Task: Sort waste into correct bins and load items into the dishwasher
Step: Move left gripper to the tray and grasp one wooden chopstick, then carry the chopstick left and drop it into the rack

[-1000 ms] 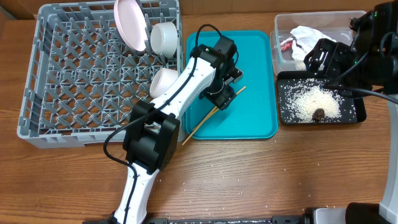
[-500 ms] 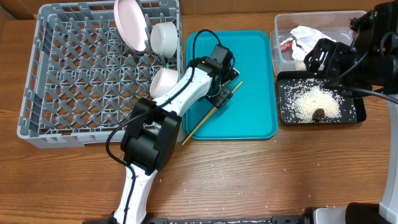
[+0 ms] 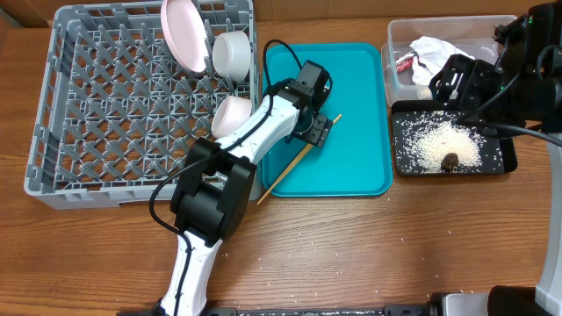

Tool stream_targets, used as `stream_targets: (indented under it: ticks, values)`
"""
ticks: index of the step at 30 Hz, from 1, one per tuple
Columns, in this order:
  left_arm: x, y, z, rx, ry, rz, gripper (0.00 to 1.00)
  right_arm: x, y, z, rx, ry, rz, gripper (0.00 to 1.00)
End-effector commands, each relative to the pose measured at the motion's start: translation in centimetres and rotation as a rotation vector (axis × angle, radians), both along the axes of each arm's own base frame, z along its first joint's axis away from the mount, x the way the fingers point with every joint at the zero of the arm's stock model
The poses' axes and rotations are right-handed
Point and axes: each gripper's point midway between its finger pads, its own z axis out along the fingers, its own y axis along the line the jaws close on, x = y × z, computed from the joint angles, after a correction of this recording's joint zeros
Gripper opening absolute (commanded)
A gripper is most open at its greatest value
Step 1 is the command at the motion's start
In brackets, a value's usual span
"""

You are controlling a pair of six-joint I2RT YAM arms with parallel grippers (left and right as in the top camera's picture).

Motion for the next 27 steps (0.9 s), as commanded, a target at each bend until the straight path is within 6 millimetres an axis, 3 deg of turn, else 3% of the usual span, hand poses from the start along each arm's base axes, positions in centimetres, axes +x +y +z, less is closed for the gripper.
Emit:
stream_targets:
  ticks: [1, 6, 11, 20, 27]
  values:
    - [0.3, -0.7, 1.2, -0.029, 0.002, -0.036, 0.80, 0.0, -0.3, 0.4, -0.010, -0.016, -0.009, 1.00]
    - [0.9, -0.9, 1.9, -0.017, -0.031, -0.108, 0.79, 0.0, -0.3, 0.4, -0.010, -0.016, -0.009, 1.00]
    - [1.3, -1.5, 2.4, -0.018, -0.068, -0.172, 0.71, 0.0, -0.3, 0.4, -0.010, -0.016, -0.009, 1.00]
    - [0.7, -5.8, 0.6, -0.023, -0.137, -0.320, 0.62, 0.0, -0.3, 0.4, -0.010, -0.016, -0.009, 1.00]
    - [0.1, -5.5, -0.2, 0.009, -0.113, -0.309, 0.50, 0.0, -0.3, 0.4, -0.010, -0.016, -0.009, 1.00]
